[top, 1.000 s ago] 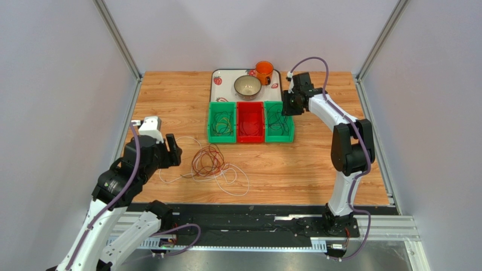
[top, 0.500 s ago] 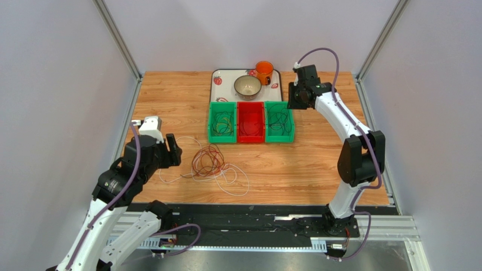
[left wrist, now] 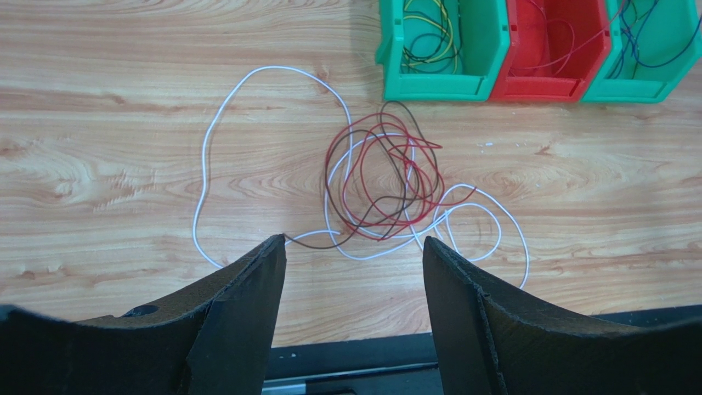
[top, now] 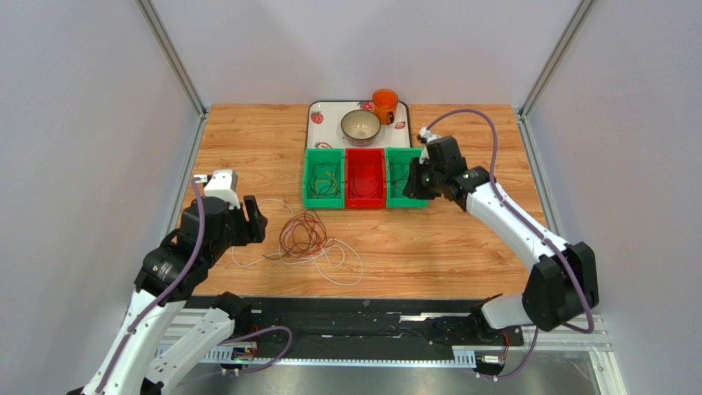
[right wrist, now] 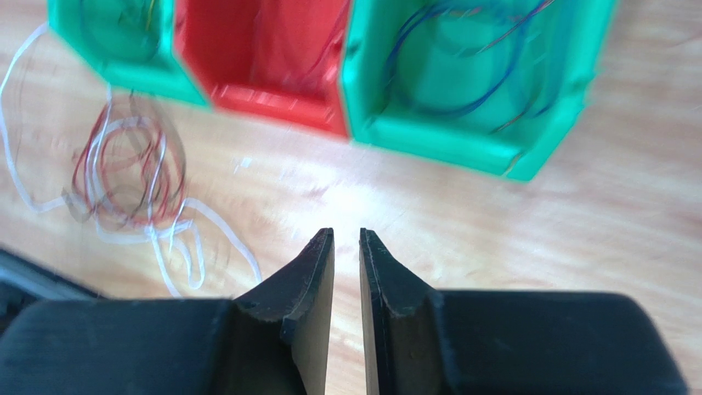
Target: Untangle the cables
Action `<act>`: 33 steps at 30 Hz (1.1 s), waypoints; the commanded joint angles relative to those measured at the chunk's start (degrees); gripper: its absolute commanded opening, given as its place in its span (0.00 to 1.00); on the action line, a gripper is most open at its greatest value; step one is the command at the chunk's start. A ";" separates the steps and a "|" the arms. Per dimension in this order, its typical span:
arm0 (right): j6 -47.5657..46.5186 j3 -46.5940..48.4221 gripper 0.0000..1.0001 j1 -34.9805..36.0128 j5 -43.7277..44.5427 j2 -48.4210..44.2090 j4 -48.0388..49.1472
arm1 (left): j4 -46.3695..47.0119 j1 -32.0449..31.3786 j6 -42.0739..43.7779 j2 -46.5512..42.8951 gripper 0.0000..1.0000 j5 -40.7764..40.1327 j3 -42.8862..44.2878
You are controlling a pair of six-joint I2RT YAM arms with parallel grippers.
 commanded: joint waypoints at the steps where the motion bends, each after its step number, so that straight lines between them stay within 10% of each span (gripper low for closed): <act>1: 4.42 -7.10 0.22 4.54 -0.13 -7.02 4.95 | 1.91 0.11 1.77 0.72 0.71 2.09 -0.06; 14: 9.26 -22.74 0.25 17.37 4.88 -8.53 20.32 | 5.33 0.20 -3.23 10.91 0.66 4.72 -1.01; 23: 7.59 -26.01 0.26 18.26 4.00 -9.14 24.90 | 25.01 0.11 -11.15 21.09 0.69 6.14 -9.01; 33: 6.01 -23.55 0.26 18.17 0.40 -4.57 24.29 | 42.77 -0.06 -0.70 38.07 0.69 11.91 -8.93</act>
